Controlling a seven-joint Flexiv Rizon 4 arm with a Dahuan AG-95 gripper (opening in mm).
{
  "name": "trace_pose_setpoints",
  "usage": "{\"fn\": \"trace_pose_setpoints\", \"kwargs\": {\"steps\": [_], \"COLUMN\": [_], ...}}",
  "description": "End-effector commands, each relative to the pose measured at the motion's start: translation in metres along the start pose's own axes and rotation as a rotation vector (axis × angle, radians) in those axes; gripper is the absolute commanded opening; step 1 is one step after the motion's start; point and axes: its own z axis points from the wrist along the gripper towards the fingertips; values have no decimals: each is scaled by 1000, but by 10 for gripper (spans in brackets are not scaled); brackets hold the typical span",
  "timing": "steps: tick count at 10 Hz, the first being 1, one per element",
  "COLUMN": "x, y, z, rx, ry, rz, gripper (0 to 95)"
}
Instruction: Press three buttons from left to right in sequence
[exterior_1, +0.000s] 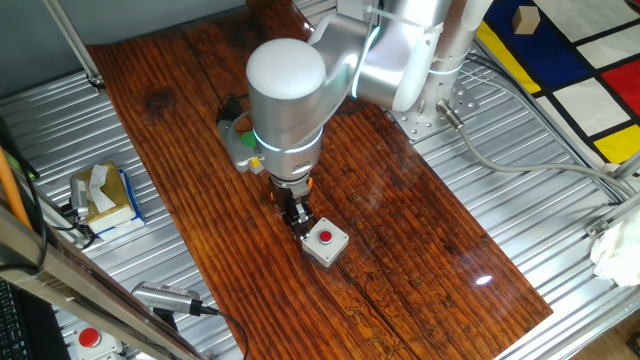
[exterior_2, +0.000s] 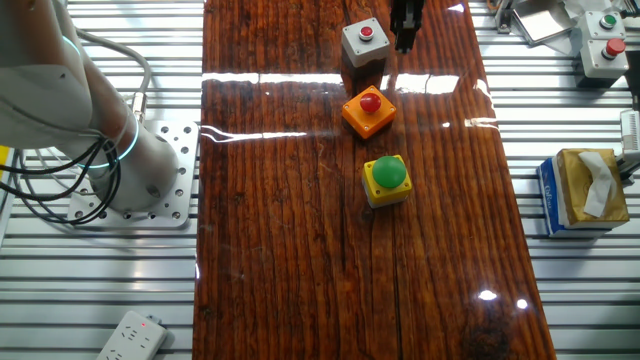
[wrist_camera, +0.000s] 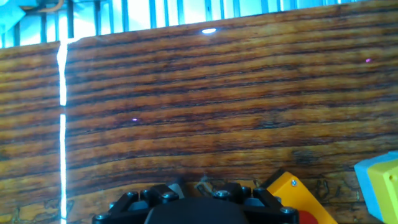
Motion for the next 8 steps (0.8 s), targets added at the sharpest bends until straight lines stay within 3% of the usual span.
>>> {"fn": "trace_pose_setpoints", "kwargs": {"steps": [1,4,7,8], "x": [0,0,0,0], "y": [1,1,1,1], "z": [0,0,0,0], "rx": [9,55,64,57], "ry": [8,25,-22,-29], "rz": [13,-6,0,-6], "gripper": [570,570,570,380]}}
